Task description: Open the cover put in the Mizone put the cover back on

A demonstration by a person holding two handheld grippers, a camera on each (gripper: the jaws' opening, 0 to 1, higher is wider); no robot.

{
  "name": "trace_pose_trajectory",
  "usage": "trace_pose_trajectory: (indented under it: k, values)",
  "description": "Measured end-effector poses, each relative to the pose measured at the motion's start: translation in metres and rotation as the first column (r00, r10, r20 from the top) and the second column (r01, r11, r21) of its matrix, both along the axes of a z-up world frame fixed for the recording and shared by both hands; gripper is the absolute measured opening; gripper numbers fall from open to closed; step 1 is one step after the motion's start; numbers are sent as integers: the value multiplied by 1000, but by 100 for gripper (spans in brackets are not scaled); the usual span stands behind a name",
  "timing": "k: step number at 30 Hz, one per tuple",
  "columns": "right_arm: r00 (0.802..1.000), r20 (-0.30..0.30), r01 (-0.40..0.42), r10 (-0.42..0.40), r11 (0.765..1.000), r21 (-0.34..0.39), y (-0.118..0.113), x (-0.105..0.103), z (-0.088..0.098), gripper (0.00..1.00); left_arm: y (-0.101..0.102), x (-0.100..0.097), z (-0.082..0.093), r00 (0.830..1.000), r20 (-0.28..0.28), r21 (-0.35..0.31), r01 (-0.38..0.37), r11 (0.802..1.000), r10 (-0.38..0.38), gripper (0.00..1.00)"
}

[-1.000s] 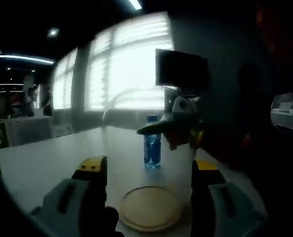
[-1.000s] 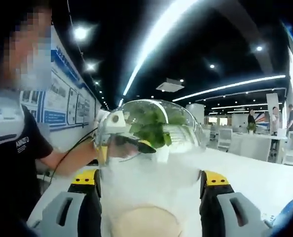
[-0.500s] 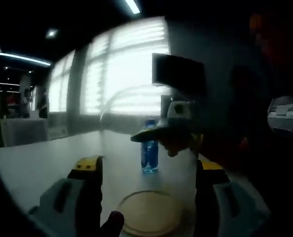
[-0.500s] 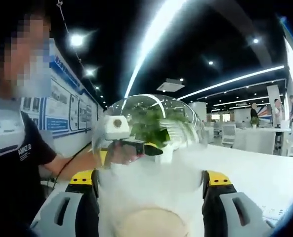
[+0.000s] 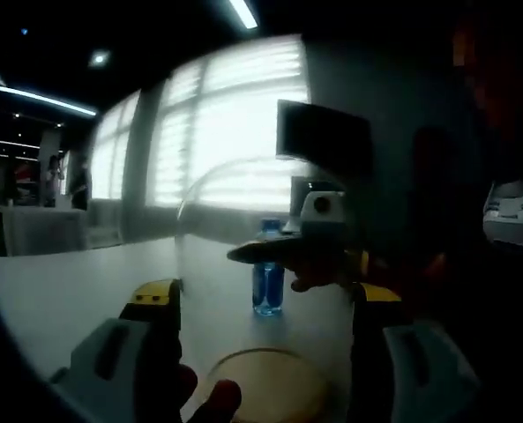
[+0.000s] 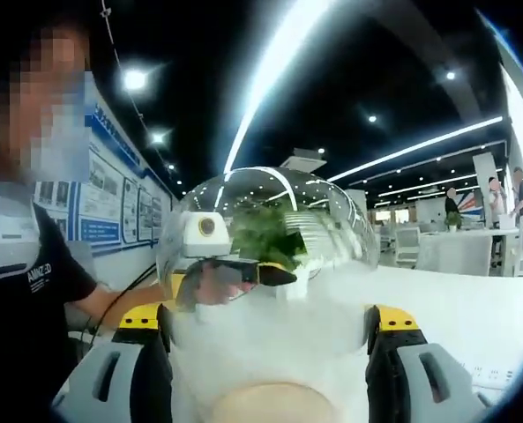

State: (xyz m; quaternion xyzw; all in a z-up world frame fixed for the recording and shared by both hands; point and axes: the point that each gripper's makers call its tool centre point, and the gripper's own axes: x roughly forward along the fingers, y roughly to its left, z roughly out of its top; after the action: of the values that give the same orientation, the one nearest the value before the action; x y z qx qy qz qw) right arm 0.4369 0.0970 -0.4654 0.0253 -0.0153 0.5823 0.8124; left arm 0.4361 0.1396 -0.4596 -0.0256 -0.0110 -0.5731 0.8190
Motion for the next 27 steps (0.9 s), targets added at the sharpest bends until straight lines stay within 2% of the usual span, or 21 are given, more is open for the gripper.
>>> trace_pose_trajectory:
  k: [7, 13, 18, 22, 27]
  values:
    - [1000, -10, -1, 1, 1000, 18, 0, 2, 2, 85, 1, 2, 2, 1000, -10, -24, 3, 1000, -3, 63]
    - [999, 18, -37, 36, 998, 43, -1, -1, 1, 85, 0, 1, 3, 1000, 12, -50, 23, 998, -23, 66]
    - [998, 12, -61, 60, 996, 68, -3, 1, 3, 84, 0, 4, 3, 999, 22, -58, 44, 997, -43, 67]
    - [997, -1, -78, 78, 995, 69, -3, 2, 2, 85, -3, 5, 3, 997, 26, -40, 68, 997, -67, 68]
    - [993, -11, -118, 118, 993, 30, 2, 3, -1, 87, -3, 3, 1, 995, 45, -9, 88, 996, -87, 68]
